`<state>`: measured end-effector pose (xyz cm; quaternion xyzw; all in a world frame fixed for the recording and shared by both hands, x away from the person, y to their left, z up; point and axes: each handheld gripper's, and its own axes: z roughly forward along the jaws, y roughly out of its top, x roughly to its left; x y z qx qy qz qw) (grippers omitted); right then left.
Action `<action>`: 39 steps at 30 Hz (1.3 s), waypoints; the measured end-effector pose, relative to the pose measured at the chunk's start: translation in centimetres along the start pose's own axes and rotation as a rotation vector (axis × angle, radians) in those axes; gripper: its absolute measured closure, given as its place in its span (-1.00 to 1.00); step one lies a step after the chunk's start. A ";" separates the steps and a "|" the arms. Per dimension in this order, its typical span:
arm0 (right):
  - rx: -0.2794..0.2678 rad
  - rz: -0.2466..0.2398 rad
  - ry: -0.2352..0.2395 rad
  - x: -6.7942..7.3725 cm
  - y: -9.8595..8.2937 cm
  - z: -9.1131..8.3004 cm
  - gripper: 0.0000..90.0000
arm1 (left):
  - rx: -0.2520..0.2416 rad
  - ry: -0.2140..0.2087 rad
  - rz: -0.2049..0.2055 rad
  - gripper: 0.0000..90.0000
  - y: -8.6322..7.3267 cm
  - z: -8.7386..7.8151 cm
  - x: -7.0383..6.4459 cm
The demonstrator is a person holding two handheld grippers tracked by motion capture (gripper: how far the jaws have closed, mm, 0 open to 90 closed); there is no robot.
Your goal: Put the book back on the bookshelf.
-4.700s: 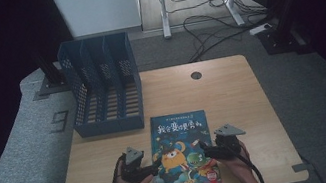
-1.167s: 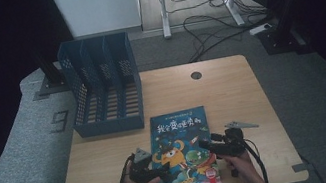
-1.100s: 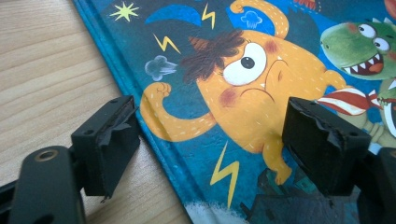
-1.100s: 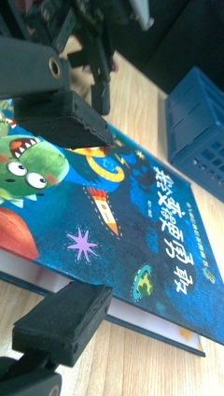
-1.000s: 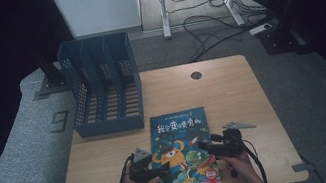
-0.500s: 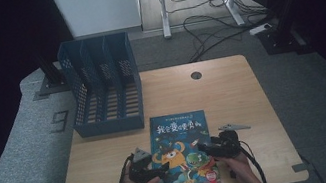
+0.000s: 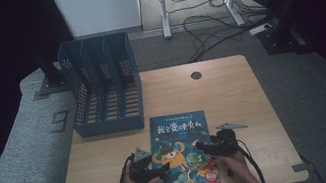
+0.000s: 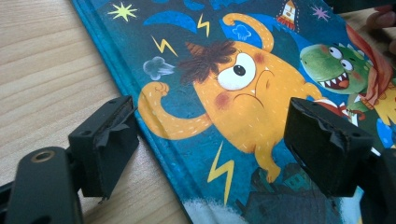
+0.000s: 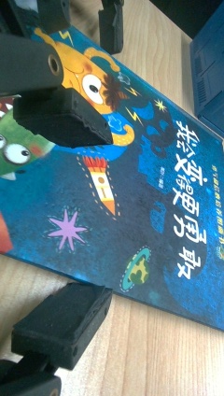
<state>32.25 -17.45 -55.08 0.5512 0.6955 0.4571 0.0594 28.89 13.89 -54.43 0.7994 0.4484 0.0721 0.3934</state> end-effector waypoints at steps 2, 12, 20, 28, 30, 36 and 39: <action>-0.003 0.004 -0.002 -0.1 0.1 0.1 -0.52 | 0.000 0.001 0.001 -0.61 0.0 0.0 0.0; -0.009 0.020 0.026 0.0 0.5 -0.5 -0.51 | 0.003 -0.002 -0.002 -0.62 0.0 0.0 0.0; -0.026 0.098 0.115 -0.5 1.0 -1.5 -0.52 | 0.005 0.005 -0.001 -0.64 0.0 0.0 0.0; -0.025 0.171 0.186 -0.9 1.3 -2.1 -0.52 | 0.004 0.011 0.000 -0.64 0.0 0.0 -0.1; -0.026 0.175 0.193 -0.9 1.3 -2.2 -0.52 | 0.004 0.011 0.001 -0.64 0.0 0.0 -0.1; -0.018 0.161 0.188 -0.8 1.3 -2.3 -0.52 | 0.004 0.010 0.002 -0.64 0.0 0.0 -0.1; -0.019 0.141 0.196 -0.5 1.5 -2.5 -0.54 | 0.004 0.009 0.001 -0.64 0.0 0.0 -0.1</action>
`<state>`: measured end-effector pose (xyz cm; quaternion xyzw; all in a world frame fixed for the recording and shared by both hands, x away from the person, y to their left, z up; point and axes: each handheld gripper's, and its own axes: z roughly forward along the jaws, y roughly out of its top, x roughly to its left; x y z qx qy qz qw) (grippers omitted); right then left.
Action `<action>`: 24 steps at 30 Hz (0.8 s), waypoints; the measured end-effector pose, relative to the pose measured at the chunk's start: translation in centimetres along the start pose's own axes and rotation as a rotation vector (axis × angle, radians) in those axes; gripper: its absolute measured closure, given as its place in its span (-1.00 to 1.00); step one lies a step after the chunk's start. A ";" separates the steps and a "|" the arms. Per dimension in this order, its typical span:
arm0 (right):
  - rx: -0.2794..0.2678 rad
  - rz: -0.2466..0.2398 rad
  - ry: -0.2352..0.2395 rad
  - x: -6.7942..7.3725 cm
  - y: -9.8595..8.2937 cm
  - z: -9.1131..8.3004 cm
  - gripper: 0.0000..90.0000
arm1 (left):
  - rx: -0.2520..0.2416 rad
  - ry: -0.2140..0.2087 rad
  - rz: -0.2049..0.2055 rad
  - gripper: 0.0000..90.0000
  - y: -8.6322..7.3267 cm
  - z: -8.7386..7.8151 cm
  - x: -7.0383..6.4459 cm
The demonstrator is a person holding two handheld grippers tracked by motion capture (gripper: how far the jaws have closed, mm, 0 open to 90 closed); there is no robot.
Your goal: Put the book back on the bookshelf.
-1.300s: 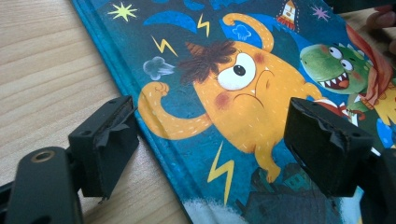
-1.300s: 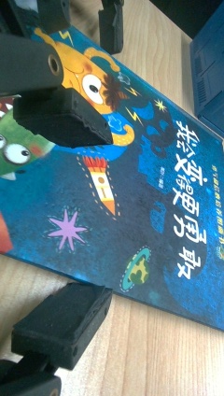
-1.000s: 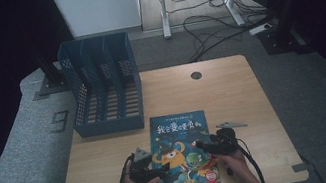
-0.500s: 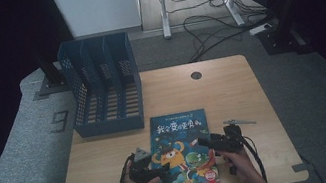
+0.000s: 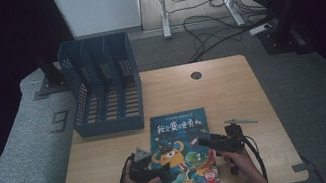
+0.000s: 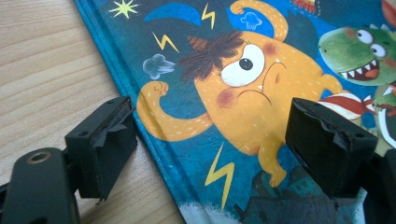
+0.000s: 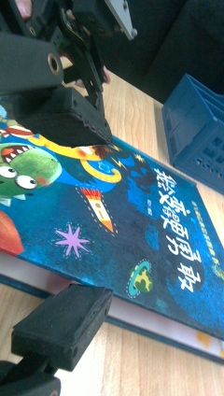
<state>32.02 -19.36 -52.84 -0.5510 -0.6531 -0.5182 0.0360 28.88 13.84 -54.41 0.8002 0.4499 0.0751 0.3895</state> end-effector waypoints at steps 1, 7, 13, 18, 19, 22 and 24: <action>-0.004 -0.005 0.007 0.1 0.1 -0.1 -0.54 | 0.000 -0.002 -0.002 -0.64 0.0 0.0 0.0; -0.054 -0.001 0.102 0.6 0.5 -1.0 -0.53 | -0.005 -0.052 -0.052 -0.66 0.1 -0.3 0.6; -0.051 0.041 0.151 0.1 0.7 -1.1 -0.51 | -0.005 -0.052 -0.052 -0.66 0.0 -0.3 0.7; -0.030 0.084 0.168 -0.2 0.7 -1.0 -0.48 | -0.006 -0.046 -0.051 -0.66 0.0 -0.3 0.6; -0.026 0.094 0.170 -0.3 0.7 -1.0 -0.47 | -0.006 -0.044 -0.052 -0.66 0.0 -0.3 0.6; -0.019 0.122 0.176 -0.6 0.5 -1.0 -0.44 | -0.004 -0.039 -0.044 -0.66 0.0 -0.3 0.6; -0.002 0.131 0.162 -0.7 0.5 -0.9 -0.43 | -0.003 -0.034 -0.038 -0.65 0.0 -0.2 0.5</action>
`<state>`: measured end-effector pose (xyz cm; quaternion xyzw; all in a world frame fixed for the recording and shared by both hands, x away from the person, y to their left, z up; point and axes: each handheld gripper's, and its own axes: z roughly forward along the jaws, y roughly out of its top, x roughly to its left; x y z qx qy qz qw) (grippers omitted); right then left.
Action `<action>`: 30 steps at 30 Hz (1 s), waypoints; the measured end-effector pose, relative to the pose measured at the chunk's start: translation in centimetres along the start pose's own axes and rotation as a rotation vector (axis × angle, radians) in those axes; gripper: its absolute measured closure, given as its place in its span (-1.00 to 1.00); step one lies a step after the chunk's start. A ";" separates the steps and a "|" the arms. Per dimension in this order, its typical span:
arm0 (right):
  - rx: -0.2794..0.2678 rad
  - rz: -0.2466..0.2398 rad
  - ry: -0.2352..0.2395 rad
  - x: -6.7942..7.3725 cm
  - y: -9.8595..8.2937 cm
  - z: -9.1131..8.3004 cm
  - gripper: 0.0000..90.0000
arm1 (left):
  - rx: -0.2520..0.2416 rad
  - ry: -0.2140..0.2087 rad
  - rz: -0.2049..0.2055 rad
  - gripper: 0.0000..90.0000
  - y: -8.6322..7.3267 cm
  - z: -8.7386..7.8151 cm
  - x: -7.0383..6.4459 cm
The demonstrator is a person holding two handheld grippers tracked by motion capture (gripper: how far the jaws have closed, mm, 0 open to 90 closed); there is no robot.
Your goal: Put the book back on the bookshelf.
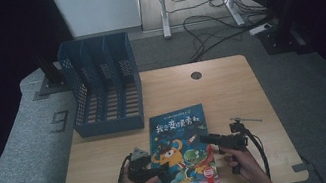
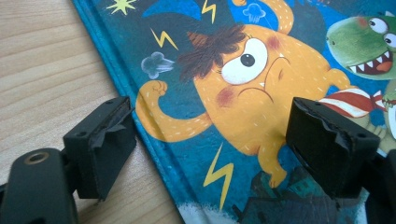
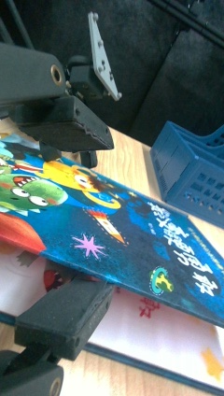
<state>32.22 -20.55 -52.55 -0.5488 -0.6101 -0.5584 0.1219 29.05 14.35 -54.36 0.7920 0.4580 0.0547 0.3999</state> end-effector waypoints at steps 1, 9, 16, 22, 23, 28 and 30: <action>0.004 -0.001 -0.003 0.0 0.0 0.1 -0.37 | 0.000 -0.003 -0.002 -0.65 0.0 0.0 0.0; 0.065 -0.203 -0.152 1.4 -1.3 3.1 -0.26 | 0.003 -0.004 0.010 -0.64 0.0 0.0 0.1; 0.041 -0.277 -0.205 0.8 -0.7 3.5 -0.19 | 0.006 -0.001 0.018 -0.64 0.0 0.0 0.1; 0.017 -0.273 -0.209 0.0 -0.1 3.8 -0.13 | 0.006 0.002 0.025 -0.63 0.0 0.0 0.0; 0.019 -0.272 -0.208 0.0 0.0 3.8 -0.12 | 0.008 0.001 0.025 -0.63 0.0 0.0 0.0; 0.015 -0.268 -0.210 -0.2 0.6 3.7 -0.03 | 0.013 -0.002 0.022 -0.63 0.1 0.0 0.1; 0.023 -0.271 -0.213 -0.2 0.7 3.7 -0.01 | 0.015 -0.002 0.023 -0.63 0.1 0.0 0.1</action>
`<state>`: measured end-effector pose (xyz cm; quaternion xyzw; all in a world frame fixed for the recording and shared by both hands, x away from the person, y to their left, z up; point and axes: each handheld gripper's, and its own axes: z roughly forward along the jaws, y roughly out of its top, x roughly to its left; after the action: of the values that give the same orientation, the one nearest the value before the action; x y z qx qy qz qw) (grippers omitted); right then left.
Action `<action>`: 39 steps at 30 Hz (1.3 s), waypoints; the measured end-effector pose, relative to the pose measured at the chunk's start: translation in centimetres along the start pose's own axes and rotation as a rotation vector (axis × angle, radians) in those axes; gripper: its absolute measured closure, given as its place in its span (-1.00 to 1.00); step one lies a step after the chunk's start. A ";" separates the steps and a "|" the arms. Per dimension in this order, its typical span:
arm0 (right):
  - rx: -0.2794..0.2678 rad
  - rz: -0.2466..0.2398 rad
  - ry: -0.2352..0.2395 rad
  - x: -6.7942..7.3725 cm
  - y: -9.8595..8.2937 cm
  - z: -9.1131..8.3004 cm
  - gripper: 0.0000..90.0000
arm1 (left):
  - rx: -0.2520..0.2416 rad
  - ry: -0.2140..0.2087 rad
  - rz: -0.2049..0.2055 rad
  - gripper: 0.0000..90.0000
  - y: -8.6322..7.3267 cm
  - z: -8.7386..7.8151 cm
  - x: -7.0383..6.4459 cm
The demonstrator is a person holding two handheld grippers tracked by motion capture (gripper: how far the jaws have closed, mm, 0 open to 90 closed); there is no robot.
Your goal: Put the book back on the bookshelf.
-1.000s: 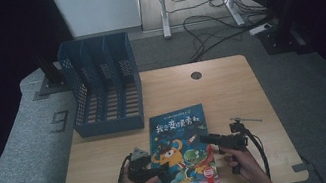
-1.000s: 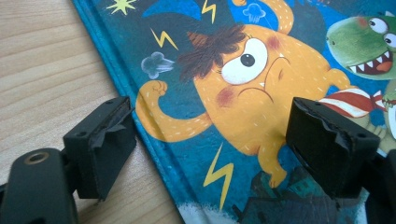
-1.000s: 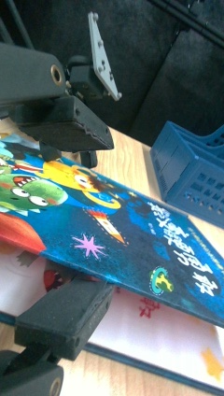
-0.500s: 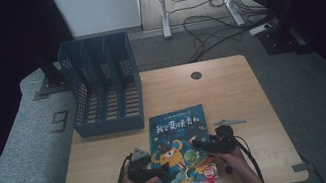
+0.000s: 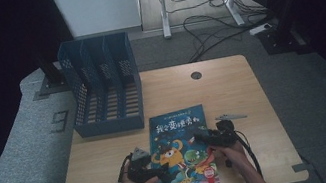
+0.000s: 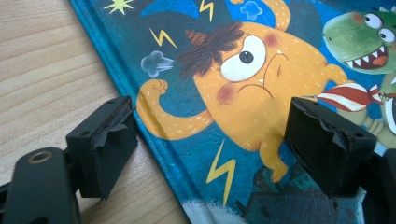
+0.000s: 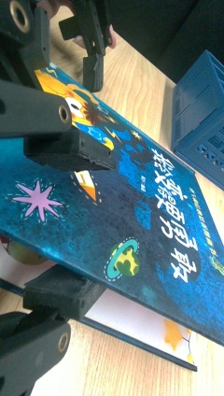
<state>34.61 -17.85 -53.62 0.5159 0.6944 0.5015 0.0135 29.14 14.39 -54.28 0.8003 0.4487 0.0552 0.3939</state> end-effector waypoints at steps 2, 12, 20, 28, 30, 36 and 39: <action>0.002 -0.002 0.003 0.0 0.1 0.0 0.00 | 0.000 -0.001 -0.001 -0.63 0.0 0.0 0.0; 0.035 -0.012 0.003 -0.6 0.8 0.9 0.01 | 0.000 0.001 0.008 -0.63 0.0 0.0 0.0; 0.019 0.031 0.021 -1.1 0.6 1.0 0.09 | 0.001 0.011 0.015 -0.63 -0.1 0.0 -0.2; 0.011 0.034 0.044 -1.1 0.6 0.9 0.14 | 0.003 -0.003 0.007 -0.63 0.0 0.0 0.0; 0.012 0.032 0.050 -0.9 0.6 0.8 0.16 | 0.002 -0.004 0.003 -0.63 0.0 -0.1 0.0; -0.002 0.054 0.079 -1.1 0.8 0.5 0.28 | 0.003 -0.013 -0.004 -0.63 0.0 -0.1 0.1; -0.009 0.035 0.081 -1.0 0.8 0.4 0.29 | 0.009 -0.016 -0.003 -0.64 0.0 -0.2 0.1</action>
<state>35.89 -18.35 -53.76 0.5072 0.6829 0.5253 -0.0212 29.07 14.55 -54.19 0.8019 0.4468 0.0462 0.3940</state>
